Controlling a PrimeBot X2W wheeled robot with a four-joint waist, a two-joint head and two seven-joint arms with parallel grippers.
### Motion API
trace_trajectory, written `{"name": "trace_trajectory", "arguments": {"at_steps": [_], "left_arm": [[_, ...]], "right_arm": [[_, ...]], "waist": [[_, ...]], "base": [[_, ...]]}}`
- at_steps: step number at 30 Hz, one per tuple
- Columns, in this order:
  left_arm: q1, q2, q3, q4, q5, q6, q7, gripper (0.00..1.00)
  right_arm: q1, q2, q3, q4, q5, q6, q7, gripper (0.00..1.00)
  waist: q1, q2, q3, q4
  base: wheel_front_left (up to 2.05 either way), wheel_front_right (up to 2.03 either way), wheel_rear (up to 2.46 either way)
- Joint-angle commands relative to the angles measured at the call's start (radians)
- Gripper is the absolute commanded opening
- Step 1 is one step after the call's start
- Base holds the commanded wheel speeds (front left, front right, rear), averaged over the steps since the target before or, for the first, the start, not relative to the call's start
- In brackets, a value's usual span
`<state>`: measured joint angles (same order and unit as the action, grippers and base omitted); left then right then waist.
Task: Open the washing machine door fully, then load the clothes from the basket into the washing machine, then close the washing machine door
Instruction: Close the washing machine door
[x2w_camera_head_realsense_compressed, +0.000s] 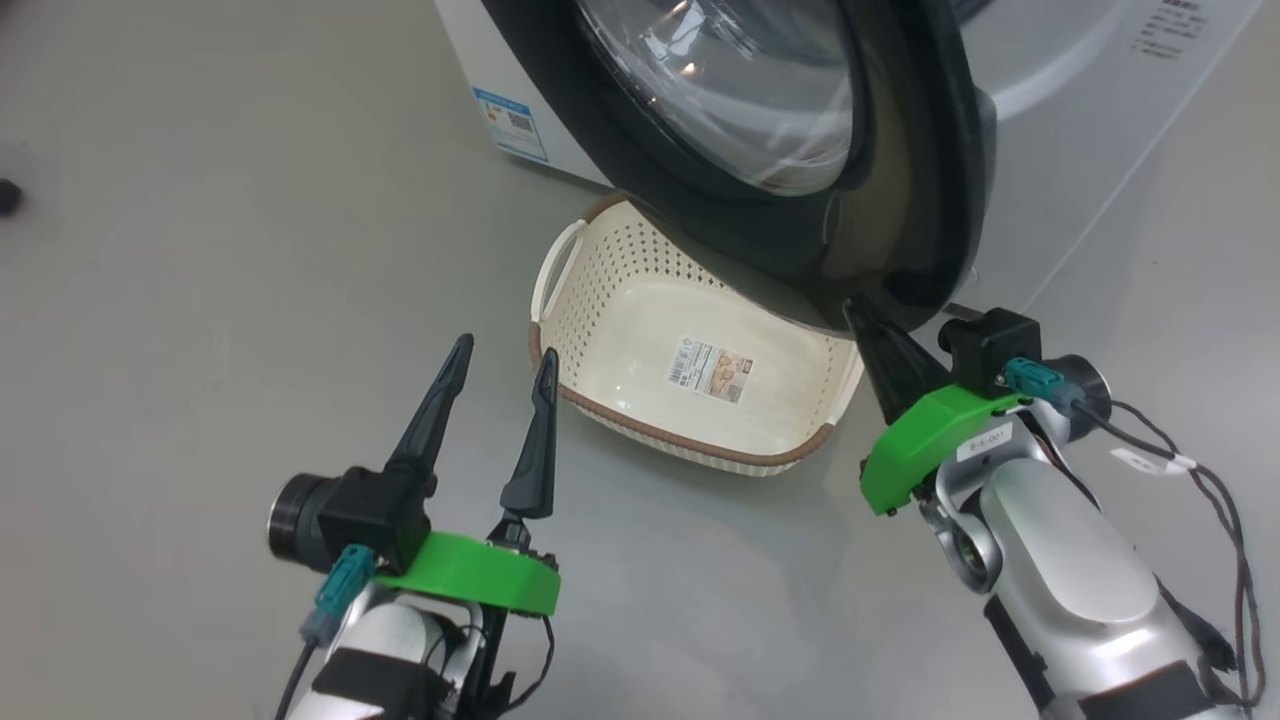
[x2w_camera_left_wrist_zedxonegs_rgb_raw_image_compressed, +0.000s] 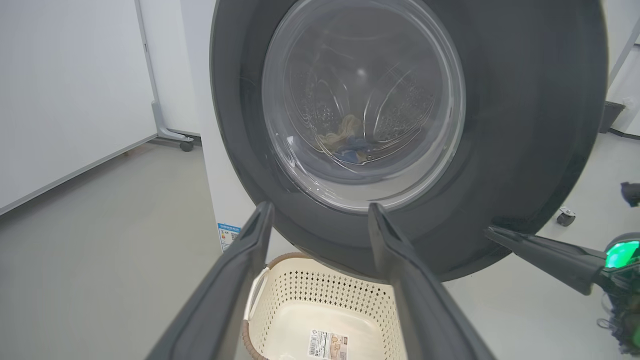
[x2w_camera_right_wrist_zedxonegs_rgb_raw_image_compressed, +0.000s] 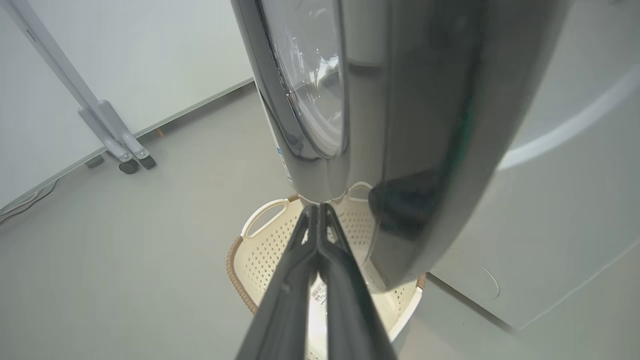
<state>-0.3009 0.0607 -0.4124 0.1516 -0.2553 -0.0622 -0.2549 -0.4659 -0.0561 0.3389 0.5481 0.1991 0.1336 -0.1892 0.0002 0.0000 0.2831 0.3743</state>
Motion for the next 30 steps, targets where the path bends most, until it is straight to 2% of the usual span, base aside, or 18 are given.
{"name": "trace_trajectory", "arguments": {"at_steps": [1, 8, 17, 30], "left_arm": [[-0.037, 0.004, 0.031, -0.029, 0.008, -0.006, -0.007, 1.0], [-0.044, -0.007, 0.036, -0.034, 0.011, -0.014, -0.007, 1.0], [-0.061, -0.01, 0.026, -0.042, 0.011, -0.013, -0.007, 1.0], [-0.138, -0.01, -0.036, -0.07, -0.024, 0.019, -0.007, 1.0]], "right_arm": [[-0.042, 0.005, 0.017, -0.006, -0.012, -0.003, -0.017, 0.0], [-0.111, -0.011, -0.015, 0.056, -0.019, -0.003, -0.046, 0.0], [-0.164, -0.036, -0.075, 0.077, -0.029, -0.003, -0.063, 0.0], [-0.337, -0.109, -0.179, 0.127, -0.07, -0.003, -0.07, 0.0]], "waist": [[-0.0002, 0.0, 0.018, 0.019], [-0.0002, 0.0, 0.039, 0.027], [-0.0002, 0.0, 0.074, 0.012], [-0.0002, 0.0, 0.168, 0.017]], "base": [[0.0, 0.0, 0.0], [0.0, 0.0, 0.0], [0.0, 0.0, 0.0], [0.0, 0.0, 0.0]]}}
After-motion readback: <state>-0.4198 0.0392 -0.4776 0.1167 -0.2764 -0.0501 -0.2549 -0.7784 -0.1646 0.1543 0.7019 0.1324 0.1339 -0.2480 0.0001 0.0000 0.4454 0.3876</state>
